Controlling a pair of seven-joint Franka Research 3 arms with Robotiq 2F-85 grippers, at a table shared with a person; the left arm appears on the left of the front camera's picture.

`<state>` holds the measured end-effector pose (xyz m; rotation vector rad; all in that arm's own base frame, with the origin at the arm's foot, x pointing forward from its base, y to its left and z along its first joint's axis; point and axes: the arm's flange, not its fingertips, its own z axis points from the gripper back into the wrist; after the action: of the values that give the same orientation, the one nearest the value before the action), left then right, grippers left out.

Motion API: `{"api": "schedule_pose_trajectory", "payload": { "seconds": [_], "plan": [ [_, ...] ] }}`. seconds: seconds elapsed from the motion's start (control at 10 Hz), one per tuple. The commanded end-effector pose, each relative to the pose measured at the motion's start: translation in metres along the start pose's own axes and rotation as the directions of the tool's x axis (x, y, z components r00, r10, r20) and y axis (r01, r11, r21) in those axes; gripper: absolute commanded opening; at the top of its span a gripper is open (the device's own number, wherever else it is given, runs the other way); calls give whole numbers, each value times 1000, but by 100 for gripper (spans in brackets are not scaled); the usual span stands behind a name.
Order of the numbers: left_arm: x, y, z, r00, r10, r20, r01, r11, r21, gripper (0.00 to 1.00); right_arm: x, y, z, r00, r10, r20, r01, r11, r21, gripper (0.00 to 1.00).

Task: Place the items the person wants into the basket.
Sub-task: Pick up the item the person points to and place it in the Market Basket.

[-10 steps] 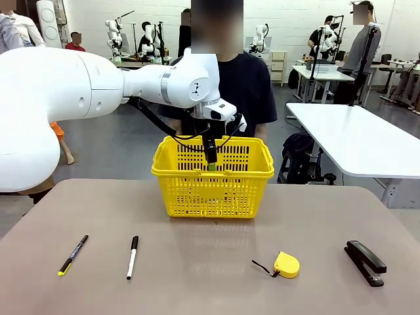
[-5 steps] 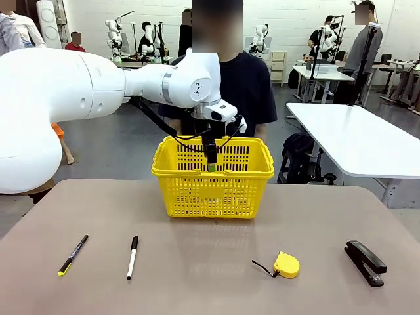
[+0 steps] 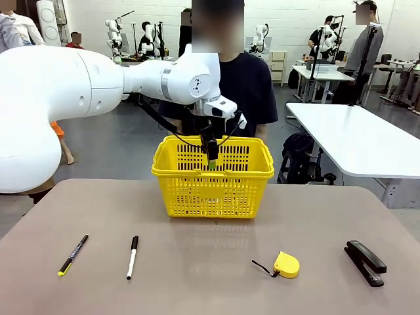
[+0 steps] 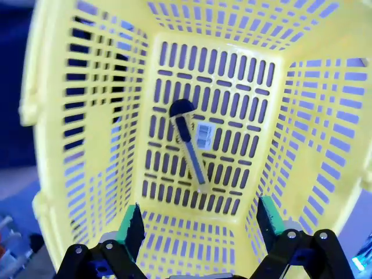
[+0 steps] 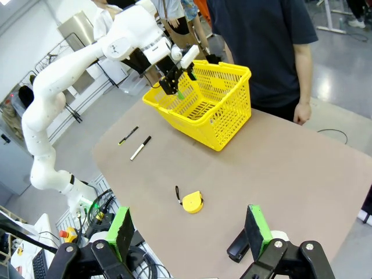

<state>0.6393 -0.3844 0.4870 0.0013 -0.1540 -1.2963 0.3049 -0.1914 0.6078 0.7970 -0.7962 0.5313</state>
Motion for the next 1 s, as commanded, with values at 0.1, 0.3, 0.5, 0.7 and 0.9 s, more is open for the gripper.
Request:
{"api": "schedule_pose_trajectory", "payload": {
  "seconds": [0.1,0.3,0.5,0.7,0.9],
  "plan": [
    [-114,-71,90,977,195,87,-202,977,75,100,2,-1,0,1000,14,26,-14,1000,15,100],
    [-191,-127,114,948,277,158,-301,941,157,100,2,-1,0,1000,14,26,-14,1000,15,100],
    [-241,-160,120,914,371,161,-397,901,174,100,2,-1,0,1000,14,26,-14,1000,15,100],
    [-265,-172,118,891,423,164,-448,877,175,100,2,-1,0,1000,14,26,-14,1000,15,100],
    [-263,-175,116,884,435,168,-462,870,175,100,2,-1,0,1000,14,26,-14,1000,15,100]
  ]
}}
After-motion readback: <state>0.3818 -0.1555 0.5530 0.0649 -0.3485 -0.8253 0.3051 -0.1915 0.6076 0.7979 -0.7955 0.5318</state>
